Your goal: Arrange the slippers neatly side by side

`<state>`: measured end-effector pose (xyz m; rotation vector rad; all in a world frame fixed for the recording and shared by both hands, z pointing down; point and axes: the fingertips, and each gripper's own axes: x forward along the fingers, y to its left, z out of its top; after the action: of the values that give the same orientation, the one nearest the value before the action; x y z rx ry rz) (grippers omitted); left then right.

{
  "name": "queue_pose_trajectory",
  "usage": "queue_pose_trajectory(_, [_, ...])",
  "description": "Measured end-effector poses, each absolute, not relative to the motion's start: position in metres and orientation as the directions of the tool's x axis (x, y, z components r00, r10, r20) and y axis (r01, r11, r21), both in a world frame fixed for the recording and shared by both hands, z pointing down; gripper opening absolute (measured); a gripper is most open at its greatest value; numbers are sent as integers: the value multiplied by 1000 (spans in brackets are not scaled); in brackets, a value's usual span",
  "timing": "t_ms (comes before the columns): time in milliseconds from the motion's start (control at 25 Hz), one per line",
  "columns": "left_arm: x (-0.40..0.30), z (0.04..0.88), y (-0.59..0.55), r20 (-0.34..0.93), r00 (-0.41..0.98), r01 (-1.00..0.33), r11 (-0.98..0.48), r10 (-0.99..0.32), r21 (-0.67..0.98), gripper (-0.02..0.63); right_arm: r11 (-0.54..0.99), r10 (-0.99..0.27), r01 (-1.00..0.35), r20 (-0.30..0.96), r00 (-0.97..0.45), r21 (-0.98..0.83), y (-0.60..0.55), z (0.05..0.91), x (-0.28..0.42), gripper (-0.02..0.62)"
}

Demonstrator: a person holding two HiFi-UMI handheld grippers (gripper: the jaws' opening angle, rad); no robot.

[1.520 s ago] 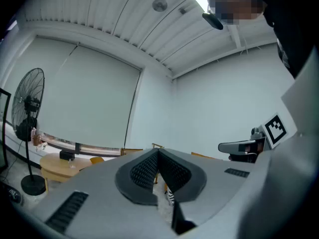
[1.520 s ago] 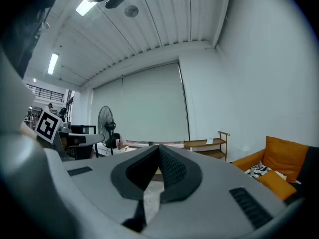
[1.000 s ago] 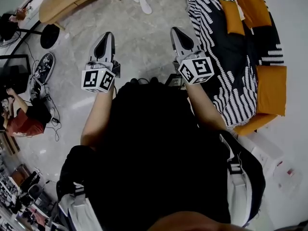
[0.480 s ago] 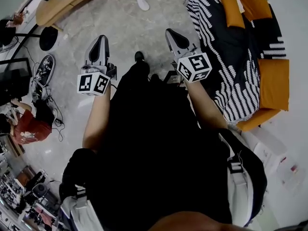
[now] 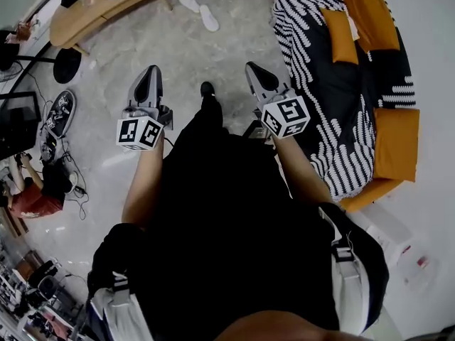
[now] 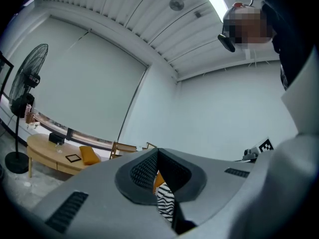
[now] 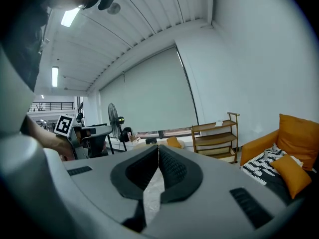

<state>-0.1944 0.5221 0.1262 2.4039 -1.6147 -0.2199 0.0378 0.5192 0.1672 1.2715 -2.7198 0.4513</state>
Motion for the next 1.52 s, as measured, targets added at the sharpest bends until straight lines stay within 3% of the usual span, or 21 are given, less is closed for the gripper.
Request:
queue_pose_trajectory(880, [-234,152,284,19,429,-840,-391,-903,377,15,582,-710,-786,342,-616,-209,298,175,4,32])
queue_pose_trajectory(1320, [-181,155,239,33,580,-790,-553,-814,264,14,593,-703,-783,353,-617,-188,242,173,-8,32])
queue_pose_trajectory(1520, [-173,157,201,74,527,-835,-499,-847,230,14,596,-701,-778,344,-624,-197,210,174,0,32])
